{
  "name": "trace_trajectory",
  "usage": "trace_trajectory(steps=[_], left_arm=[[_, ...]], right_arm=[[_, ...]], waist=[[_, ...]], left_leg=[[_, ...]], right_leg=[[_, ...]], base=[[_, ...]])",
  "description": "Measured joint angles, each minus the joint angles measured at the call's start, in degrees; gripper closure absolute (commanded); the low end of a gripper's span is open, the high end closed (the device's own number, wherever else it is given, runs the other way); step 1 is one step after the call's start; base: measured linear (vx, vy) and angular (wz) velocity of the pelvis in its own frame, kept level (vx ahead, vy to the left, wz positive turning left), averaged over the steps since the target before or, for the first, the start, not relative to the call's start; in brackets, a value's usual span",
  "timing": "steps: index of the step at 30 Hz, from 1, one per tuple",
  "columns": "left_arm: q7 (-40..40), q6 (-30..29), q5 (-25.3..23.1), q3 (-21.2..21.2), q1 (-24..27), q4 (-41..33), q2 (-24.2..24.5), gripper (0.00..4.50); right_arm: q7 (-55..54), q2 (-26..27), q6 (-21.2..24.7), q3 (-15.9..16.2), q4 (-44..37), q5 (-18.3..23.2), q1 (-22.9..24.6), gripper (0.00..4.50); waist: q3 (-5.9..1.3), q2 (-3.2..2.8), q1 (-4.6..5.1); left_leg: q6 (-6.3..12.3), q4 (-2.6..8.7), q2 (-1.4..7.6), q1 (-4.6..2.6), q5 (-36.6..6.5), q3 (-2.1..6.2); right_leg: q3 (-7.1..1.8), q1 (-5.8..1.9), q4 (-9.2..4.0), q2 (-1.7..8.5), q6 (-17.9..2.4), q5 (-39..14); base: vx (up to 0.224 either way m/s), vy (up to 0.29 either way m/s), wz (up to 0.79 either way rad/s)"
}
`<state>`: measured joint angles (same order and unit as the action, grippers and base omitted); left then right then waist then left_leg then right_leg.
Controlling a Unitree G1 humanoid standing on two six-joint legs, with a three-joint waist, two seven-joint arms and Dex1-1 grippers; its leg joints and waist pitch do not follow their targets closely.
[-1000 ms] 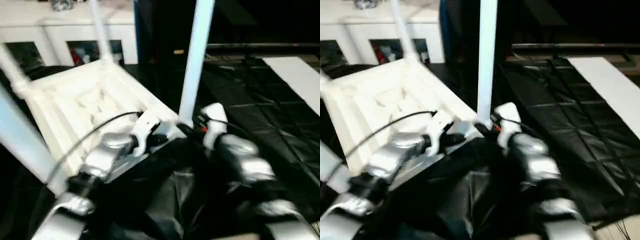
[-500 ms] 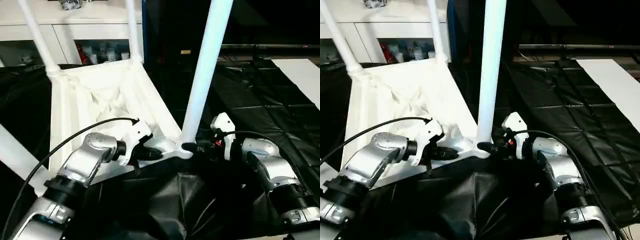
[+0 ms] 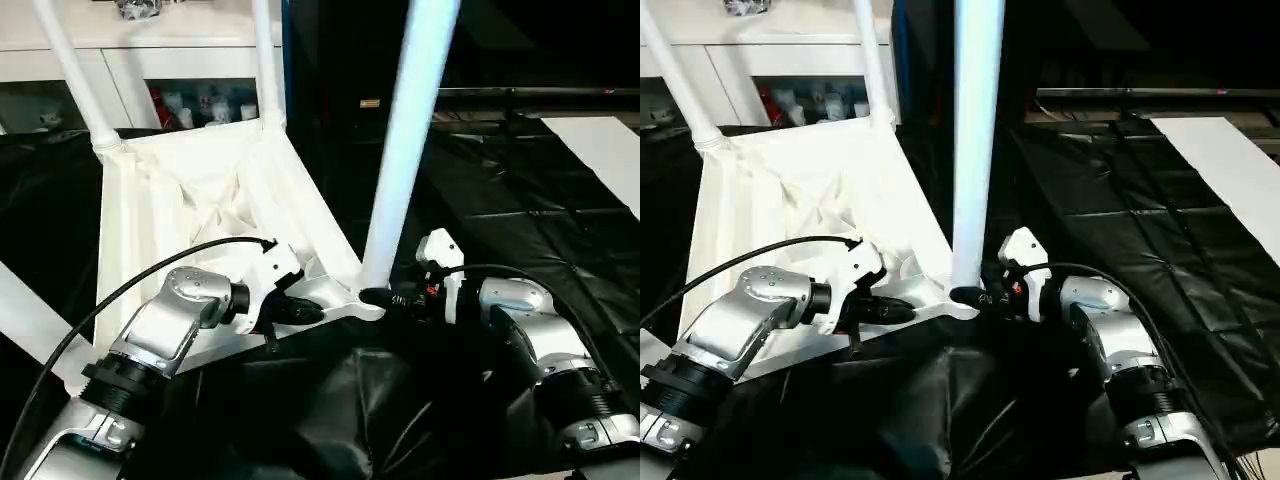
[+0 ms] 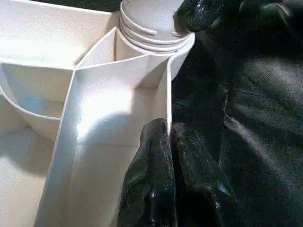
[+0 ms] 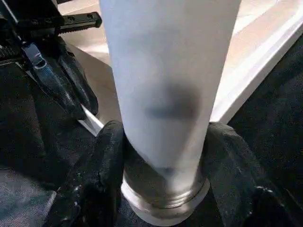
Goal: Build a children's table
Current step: Rotate leg to tighten
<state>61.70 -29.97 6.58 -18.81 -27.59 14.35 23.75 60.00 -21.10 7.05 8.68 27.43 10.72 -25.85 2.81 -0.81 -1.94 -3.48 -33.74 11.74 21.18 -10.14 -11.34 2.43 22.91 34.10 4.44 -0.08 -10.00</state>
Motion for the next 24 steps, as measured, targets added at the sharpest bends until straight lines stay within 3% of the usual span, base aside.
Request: trace_trajectory(steps=[4, 9, 14, 17, 21, 22, 23, 24], left_arm=[[-1.6, -0.5, -0.1, 0.5, 0.1, 0.2, -1.3, 4.50], [-15.3, -1.7, -2.1, 3.8, -2.4, 5.4, -9.4, 4.50], [-22.5, -0.7, -2.9, 4.8, -4.2, 9.6, -13.8, 4.50], [-23.1, -0.3, -3.0, 4.8, -4.4, 10.2, -14.0, 4.50], [-21.8, 0.3, -3.4, 4.3, -4.4, 10.1, -13.1, 4.50], [-21.2, 0.4, -3.6, 4.1, -4.4, 10.1, -12.9, 4.50], [-20.6, 0.3, -3.5, 4.1, -4.4, 9.9, -12.9, 4.50], [-20.3, 0.1, -3.4, 4.1, -4.4, 9.8, -12.9, 4.23]], right_arm=[[-2.0, 0.8, -0.1, -0.5, 0.4, -0.3, 0.0, 2.43], [-19.9, 8.7, 0.2, -5.7, 4.7, -1.4, -1.1, 2.47], [-33.8, 14.8, 0.2, -8.3, 6.3, -1.9, -1.9, 2.52], [-36.9, 16.5, 0.0, -8.2, 6.4, -2.4, -2.0, 2.52], [-35.5, 16.3, -0.2, -7.8, 6.0, -3.0, -1.6, 2.52], [-35.0, 16.1, -0.2, -7.8, 5.5, -2.9, -1.4, 2.18], [-34.4, 15.9, -0.1, -8.2, 4.7, -2.6, -0.8, 2.18], [-34.0, 15.9, 0.0, -8.5, 4.3, -2.2, -0.6, 1.97]], waist=[[-0.04, 0.07, 0.08], [-0.08, 0.10, 0.39], [-0.12, 0.03, 1.30], [-0.25, -0.36, 1.84], [-0.24, -0.45, 2.06], [-0.23, -0.48, 2.09], [-0.23, -0.49, 2.08], [-0.22, -0.50, 2.07]], left_leg=[[0.00, -0.01, 0.00, -0.07, 0.0, 0.00], [-0.01, -0.08, -0.02, -0.16, 0.0, 0.01], [0.00, -0.07, -0.02, -0.21, 0.0, 0.25], [0.00, -0.03, -0.06, -0.05, 0.0, 0.77], [0.01, -0.03, -0.17, -0.04, 0.0, 1.24], [0.01, -0.01, -0.17, -0.05, 0.0, 1.26], [0.01, -0.01, -0.18, -0.05, 0.0, 1.26], [0.01, 0.01, -0.19, -0.05, 0.0, 1.26]], right_leg=[[-0.02, -0.07, 0.01, 0.00, 0.0, 0.0], [-0.05, -0.09, 0.00, 0.00, 0.3, -0.2], [0.21, -0.13, -0.43, 0.00, 0.4, -0.2], [0.74, -0.29, -1.21, 0.03, 0.4, -0.2], [1.20, -0.63, -1.74, 0.15, 0.4, -0.2], [1.22, -0.69, -1.78, 0.15, 0.4, -0.2], [1.20, -0.73, -1.79, 0.15, 0.3, -0.2], [1.19, -0.75, -1.78, 0.15, 0.3, -0.2]], base=[[0.000, 0.000, 0.00], [-0.010, 0.001, -0.01], [-0.014, 0.001, -0.01], [0.000, 0.000, 0.00], [0.000, 0.000, 0.00], [0.000, 0.000, 0.00], [0.000, 0.000, 0.00], [0.000, 0.000, 0.00]])
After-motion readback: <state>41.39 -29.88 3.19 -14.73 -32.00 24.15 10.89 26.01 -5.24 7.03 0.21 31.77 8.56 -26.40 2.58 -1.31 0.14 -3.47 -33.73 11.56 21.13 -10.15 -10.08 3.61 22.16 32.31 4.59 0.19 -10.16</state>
